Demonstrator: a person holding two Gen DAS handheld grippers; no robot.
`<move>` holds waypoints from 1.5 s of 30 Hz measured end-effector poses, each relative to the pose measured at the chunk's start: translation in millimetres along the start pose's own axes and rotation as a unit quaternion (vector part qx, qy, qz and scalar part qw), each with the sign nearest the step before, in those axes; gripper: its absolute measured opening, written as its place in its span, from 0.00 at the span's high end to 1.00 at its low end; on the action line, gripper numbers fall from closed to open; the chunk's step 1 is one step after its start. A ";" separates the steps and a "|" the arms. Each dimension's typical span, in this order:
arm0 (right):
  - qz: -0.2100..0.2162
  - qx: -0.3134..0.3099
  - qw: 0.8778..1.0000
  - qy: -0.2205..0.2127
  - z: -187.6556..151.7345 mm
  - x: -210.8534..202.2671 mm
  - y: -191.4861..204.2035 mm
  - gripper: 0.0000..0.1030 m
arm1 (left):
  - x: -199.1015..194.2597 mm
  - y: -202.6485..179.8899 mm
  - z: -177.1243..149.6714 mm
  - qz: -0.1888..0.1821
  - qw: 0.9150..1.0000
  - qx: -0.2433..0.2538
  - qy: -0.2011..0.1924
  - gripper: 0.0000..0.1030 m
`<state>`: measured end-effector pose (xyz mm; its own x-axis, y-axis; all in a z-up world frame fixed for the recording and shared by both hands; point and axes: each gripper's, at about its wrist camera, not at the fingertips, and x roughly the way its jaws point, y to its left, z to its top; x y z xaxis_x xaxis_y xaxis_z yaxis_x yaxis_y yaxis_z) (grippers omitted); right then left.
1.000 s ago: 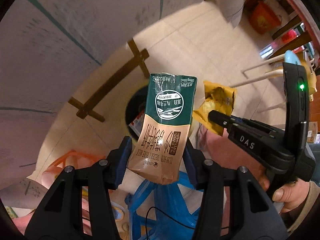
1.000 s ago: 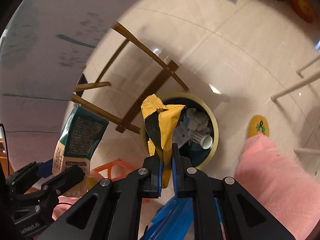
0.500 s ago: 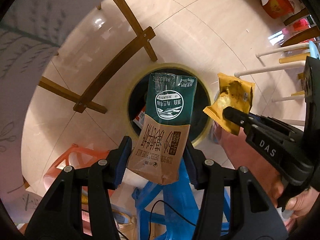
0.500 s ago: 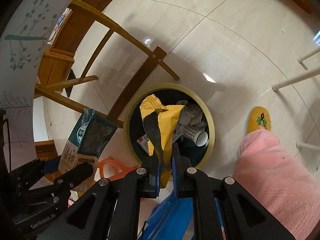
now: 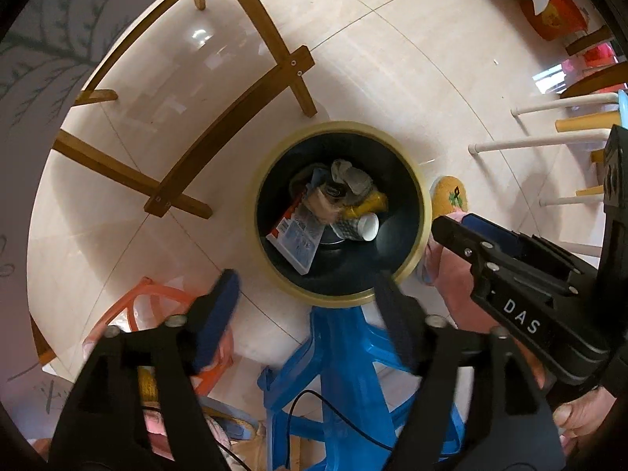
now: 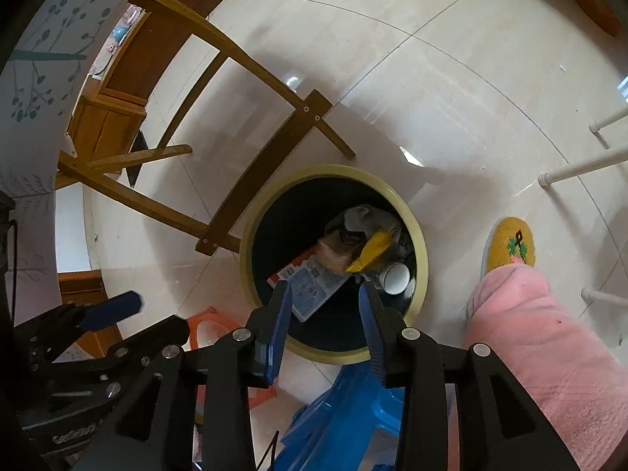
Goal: Collect trash
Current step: 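Move both open tools back over the table toward the remaining trash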
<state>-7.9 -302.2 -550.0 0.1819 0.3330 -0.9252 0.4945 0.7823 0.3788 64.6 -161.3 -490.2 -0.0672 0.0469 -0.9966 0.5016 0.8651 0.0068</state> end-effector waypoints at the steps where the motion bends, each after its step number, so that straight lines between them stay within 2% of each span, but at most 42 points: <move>1: 0.000 0.001 1.000 0.002 0.0 0.5 -0.5 0.65 | -1.9 0.8 -2.0 0.000 1.000 -0.001 -0.001 0.29; 11: -0.011 -0.026 1.000 0.001 -7.7 -0.5 8.6 0.65 | -28.2 -1.3 -18.1 0.002 1.000 0.004 -0.024 0.28; 18: -0.001 -0.040 0.999 -0.010 -21.3 -28.4 19.6 0.65 | -78.9 -2.6 -40.1 -0.011 0.999 0.011 -0.050 0.28; 22: -0.002 -0.049 0.999 -0.021 -30.4 -58.1 29.3 0.64 | -119.9 -0.6 -53.2 -0.024 0.997 0.015 -0.078 0.28; 26: 0.001 -0.055 0.998 -0.028 -45.0 -91.3 40.9 0.54 | -168.7 9.2 -70.0 -0.041 0.992 0.003 -0.121 0.28; 32: 0.005 -0.087 0.994 -0.060 -62.4 -146.4 70.3 0.53 | -223.1 29.2 -94.5 -0.052 0.984 -0.023 -0.171 0.29; 39: 0.003 -0.159 0.982 -0.106 -63.0 -208.2 123.0 0.53 | -272.2 56.5 -119.9 -0.066 0.975 -0.045 -0.209 0.29; 45: 0.018 -0.201 0.968 -0.151 -45.5 -268.6 171.9 0.53 | -316.9 94.4 -130.6 -0.087 0.961 -0.080 -0.251 0.29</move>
<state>-10.4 -233.2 -235.4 0.4631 0.2422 -0.8525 0.1232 0.9350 0.3326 20.7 -29.3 -163.1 0.3060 -0.3178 -0.8974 0.3782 0.9056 -0.1918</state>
